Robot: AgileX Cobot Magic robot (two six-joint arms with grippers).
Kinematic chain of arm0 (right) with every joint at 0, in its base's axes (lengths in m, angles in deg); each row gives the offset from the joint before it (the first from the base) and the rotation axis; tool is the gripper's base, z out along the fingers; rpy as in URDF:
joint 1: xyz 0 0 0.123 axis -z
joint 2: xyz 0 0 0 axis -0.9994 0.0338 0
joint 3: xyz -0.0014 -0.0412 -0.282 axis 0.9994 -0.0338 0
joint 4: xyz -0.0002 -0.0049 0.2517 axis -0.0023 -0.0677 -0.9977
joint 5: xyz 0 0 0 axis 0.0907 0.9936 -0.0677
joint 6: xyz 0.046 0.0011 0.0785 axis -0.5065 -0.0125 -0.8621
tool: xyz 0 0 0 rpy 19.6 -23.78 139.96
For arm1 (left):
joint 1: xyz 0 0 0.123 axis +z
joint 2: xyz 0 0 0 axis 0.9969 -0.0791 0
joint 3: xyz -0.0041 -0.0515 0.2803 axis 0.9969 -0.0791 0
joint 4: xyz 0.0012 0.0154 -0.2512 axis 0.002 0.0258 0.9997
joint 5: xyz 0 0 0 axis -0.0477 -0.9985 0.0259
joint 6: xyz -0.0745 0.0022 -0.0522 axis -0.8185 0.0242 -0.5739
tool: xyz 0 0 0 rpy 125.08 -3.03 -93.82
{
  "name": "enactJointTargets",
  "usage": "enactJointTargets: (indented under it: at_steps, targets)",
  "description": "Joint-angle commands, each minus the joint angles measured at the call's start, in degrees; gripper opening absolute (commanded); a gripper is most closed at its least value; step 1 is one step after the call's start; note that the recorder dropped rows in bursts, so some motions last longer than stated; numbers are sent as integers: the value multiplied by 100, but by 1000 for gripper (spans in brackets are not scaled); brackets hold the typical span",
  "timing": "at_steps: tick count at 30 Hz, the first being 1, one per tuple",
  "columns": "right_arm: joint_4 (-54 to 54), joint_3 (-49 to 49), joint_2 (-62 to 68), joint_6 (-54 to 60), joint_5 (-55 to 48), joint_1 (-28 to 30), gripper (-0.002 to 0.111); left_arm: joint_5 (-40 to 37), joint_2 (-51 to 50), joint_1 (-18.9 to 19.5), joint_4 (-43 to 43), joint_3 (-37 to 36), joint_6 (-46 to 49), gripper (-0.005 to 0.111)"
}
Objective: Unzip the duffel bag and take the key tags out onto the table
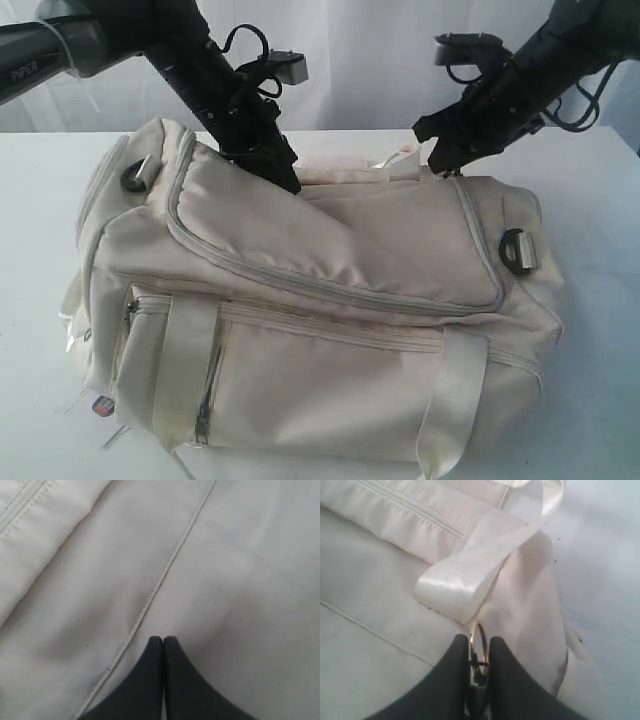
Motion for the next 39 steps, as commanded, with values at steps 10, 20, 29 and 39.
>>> enactJointTargets:
  at_steps: [10,20,29,39]
  targets:
    - [33,7,-526,33,-603,-6,0,-525,42,19,207,-30,-21,0]
    - [128,7,-767,33,-1097,-6,0,-525,42,19,486,-30,-21,0]
    - [320,-13,-906,-143,-1571,-6,0,-525,42,19,511,-30,-21,0]
    - [423,-388,-920,-265,-1571,-6,0,-525,42,19,565,-30,-21,0]
